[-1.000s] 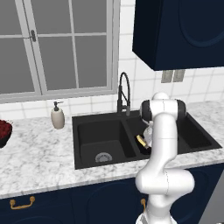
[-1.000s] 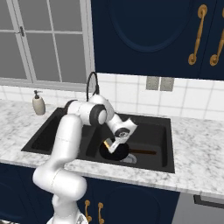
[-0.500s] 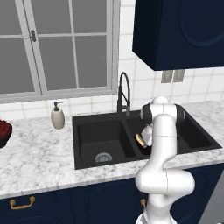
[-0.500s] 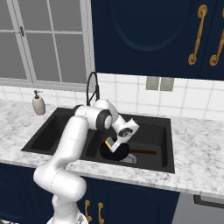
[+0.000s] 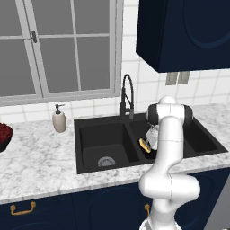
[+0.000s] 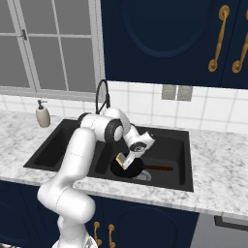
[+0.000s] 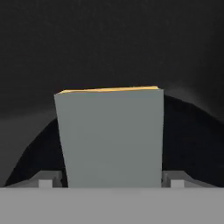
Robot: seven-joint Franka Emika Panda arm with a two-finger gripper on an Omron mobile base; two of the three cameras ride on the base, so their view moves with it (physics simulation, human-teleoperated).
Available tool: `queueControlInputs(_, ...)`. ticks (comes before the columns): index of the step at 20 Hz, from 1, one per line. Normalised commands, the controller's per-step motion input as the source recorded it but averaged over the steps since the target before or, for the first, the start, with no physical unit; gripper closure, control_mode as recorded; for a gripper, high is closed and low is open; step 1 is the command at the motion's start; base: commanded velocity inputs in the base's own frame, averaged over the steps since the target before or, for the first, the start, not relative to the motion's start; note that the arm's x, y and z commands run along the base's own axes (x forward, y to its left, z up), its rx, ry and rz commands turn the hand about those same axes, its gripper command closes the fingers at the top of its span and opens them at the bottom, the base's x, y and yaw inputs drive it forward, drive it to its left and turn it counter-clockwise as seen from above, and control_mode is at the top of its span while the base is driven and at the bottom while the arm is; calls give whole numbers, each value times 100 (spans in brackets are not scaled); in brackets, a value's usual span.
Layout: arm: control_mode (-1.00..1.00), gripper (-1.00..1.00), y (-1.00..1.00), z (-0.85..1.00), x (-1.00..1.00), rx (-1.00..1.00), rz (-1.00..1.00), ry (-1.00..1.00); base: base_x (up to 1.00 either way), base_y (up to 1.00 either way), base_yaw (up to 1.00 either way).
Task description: Pick the pan and sponge and place them into the sink. Then turn on the water.
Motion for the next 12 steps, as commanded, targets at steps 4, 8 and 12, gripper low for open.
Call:
queueControlInputs(4,-100,-100,1,37,-8,0,0,-7,0,0,0)
queueControlInputs(8,-100,-100,0,76,-18,0,0,-2,0,0,0)
queueControlInputs(12,-100,-100,-3,100,-48,0,-1,-17,0,0,0)
